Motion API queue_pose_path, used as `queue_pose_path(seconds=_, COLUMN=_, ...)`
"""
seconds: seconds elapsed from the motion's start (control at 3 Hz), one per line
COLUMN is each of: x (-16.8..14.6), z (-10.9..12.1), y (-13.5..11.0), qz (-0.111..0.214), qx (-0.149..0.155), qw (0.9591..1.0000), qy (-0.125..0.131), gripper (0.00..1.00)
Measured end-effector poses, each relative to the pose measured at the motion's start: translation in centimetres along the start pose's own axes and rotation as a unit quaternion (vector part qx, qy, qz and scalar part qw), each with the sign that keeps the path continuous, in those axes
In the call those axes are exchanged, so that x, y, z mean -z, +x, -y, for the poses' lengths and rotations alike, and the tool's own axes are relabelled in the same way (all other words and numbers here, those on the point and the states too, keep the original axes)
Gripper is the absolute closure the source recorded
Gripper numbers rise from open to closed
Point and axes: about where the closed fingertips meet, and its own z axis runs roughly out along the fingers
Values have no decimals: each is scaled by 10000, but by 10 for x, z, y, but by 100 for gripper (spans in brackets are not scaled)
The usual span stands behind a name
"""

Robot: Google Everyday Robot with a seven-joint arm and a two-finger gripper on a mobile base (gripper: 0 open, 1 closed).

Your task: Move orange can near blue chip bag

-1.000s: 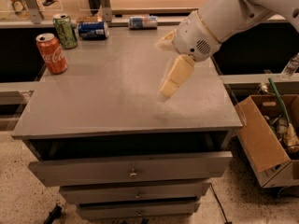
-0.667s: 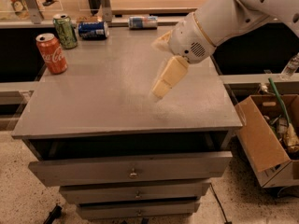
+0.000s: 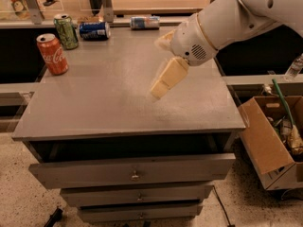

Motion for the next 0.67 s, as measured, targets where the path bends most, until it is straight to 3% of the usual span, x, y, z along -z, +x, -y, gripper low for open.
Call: queue_pose_path(seconds=0.67, x=-18, z=15, y=-8, qz=82, qx=-87, qw=9998, qy=169, gripper=0)
